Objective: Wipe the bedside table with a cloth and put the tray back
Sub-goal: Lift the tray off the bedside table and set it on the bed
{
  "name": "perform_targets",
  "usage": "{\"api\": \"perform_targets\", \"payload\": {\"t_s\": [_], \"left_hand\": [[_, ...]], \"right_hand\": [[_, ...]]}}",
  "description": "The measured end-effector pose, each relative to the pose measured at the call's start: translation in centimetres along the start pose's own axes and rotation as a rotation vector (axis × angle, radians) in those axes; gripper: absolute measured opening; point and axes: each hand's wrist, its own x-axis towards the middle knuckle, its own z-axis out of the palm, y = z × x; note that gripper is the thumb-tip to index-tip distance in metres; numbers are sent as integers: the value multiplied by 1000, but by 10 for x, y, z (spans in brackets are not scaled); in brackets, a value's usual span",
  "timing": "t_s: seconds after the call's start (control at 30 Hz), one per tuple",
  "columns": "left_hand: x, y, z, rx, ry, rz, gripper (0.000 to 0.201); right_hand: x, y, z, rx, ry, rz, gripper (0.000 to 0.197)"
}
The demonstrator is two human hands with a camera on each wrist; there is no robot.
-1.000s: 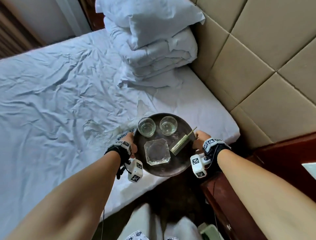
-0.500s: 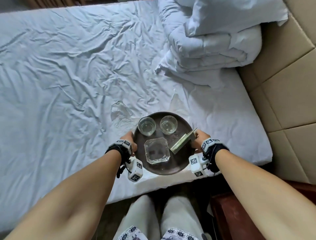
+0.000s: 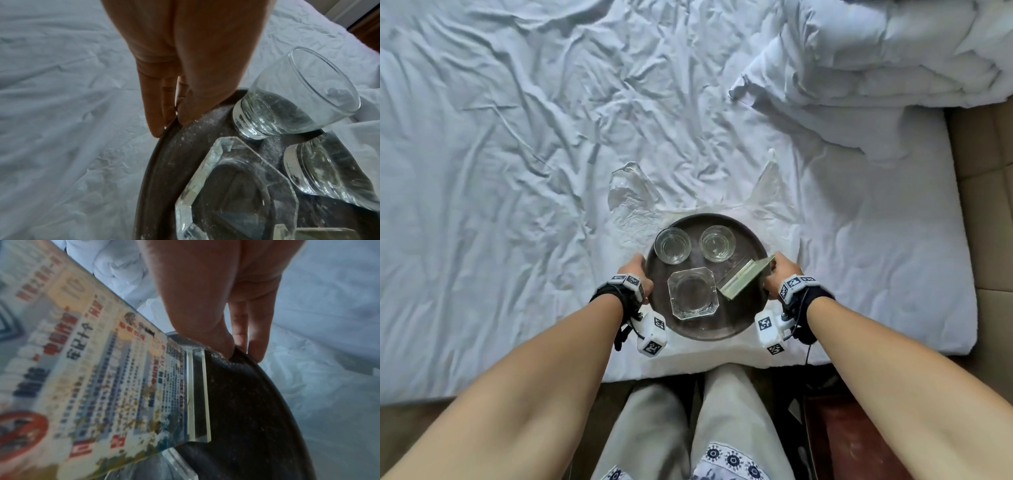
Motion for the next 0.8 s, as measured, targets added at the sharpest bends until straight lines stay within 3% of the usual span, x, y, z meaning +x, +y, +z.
{"api": "perform_targets", "payload": {"t_s": [0.17, 0.47, 0.8], "left_hand": [[29, -8, 13, 58, 22, -36, 32], [61, -4, 21, 138, 34, -61, 32], [75, 0, 28, 247, 57, -66, 35]], "right_hand": [[26, -1, 17, -30, -22, 8, 21], [71, -4, 38, -46, -44, 37, 40], [92, -6, 52, -98, -61, 78, 40]]}}
